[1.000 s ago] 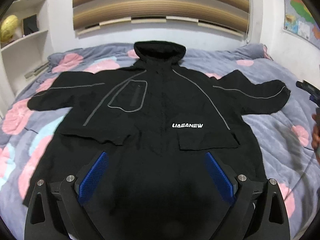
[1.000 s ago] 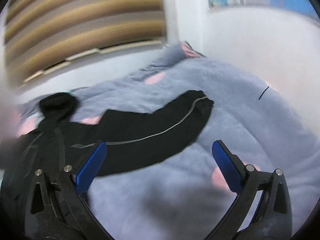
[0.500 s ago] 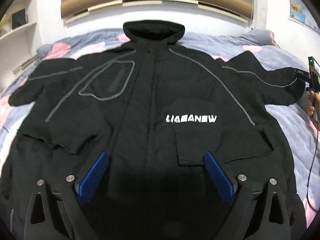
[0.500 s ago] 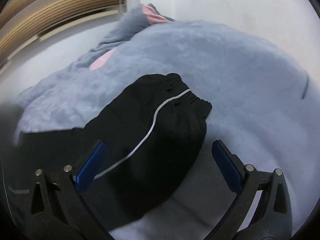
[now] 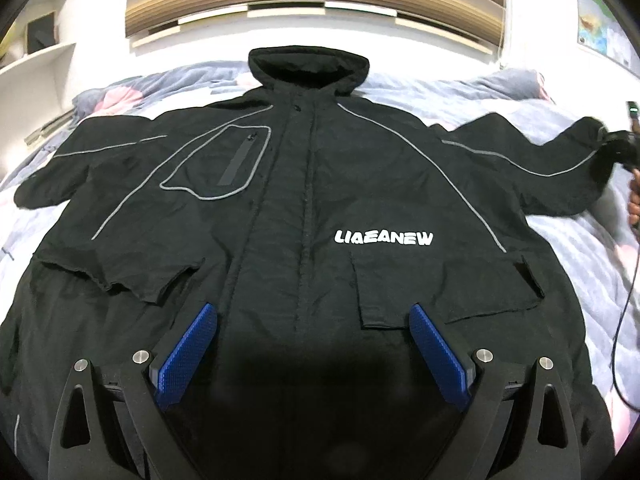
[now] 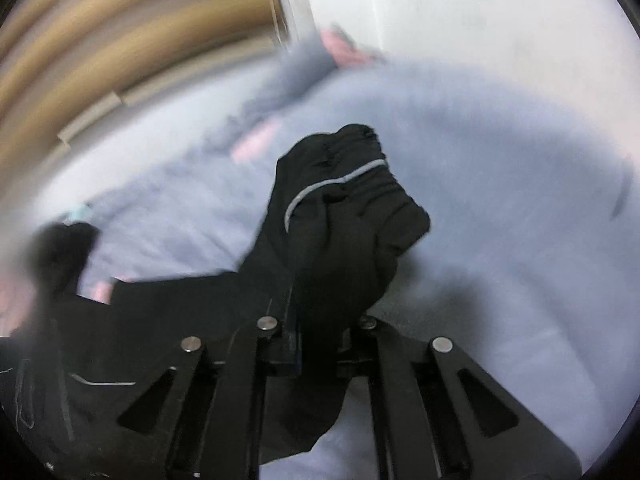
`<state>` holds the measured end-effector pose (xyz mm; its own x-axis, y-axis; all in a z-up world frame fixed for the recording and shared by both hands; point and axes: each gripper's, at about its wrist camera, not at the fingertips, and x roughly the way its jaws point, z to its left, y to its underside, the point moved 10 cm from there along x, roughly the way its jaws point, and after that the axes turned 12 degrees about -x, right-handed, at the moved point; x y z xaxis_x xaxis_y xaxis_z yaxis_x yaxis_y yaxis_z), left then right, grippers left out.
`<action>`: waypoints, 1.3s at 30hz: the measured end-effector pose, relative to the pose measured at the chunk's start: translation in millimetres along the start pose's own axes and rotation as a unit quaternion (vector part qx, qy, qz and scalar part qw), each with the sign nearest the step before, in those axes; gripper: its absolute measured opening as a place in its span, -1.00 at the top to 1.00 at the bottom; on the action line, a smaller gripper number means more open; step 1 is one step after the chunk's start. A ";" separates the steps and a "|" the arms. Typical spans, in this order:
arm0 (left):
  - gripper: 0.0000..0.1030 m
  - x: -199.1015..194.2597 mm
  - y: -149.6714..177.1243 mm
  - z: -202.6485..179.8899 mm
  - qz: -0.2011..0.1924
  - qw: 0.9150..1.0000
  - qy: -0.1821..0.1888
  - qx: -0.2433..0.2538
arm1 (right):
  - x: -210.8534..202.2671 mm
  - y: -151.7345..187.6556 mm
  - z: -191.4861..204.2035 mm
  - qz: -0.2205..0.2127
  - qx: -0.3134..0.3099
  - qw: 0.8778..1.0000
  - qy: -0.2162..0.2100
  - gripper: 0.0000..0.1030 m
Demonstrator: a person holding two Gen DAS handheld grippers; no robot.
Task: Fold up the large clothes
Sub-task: 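Lift the sleeve cuff with the right gripper and fold it across the jacket body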
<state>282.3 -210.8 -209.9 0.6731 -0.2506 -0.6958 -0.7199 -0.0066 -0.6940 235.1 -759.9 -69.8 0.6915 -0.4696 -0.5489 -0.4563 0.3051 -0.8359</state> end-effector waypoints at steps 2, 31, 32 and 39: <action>-0.89 -2.0 -1.5 2.1 -0.005 1.000 0.001 -0.007 | -12.6 0.7 -17.6 -0.002 0.004 0.999 0.035 0.89; -0.89 -78.8 -46.1 106.8 -0.041 0.997 -0.044 -0.043 | -117.2 -16.7 353.8 0.000 -0.223 0.970 -0.093 0.86; -0.89 -74.6 -48.6 114.1 -0.037 0.997 -0.046 -0.046 | -116.5 -8.2 382.6 0.000 -0.233 0.966 -0.110 0.86; -0.89 -48.4 -85.1 139.5 -0.036 0.996 -0.061 -0.062 | -83.2 52.4 524.8 0.025 -0.312 0.932 -0.184 0.85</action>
<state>334.6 -63.0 -143.0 0.7331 -0.1263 -0.6683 -0.6801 -0.1422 -0.7192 447.5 -270.0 -69.7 0.7540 -0.1164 -0.6464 -0.6497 -0.2770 -0.7079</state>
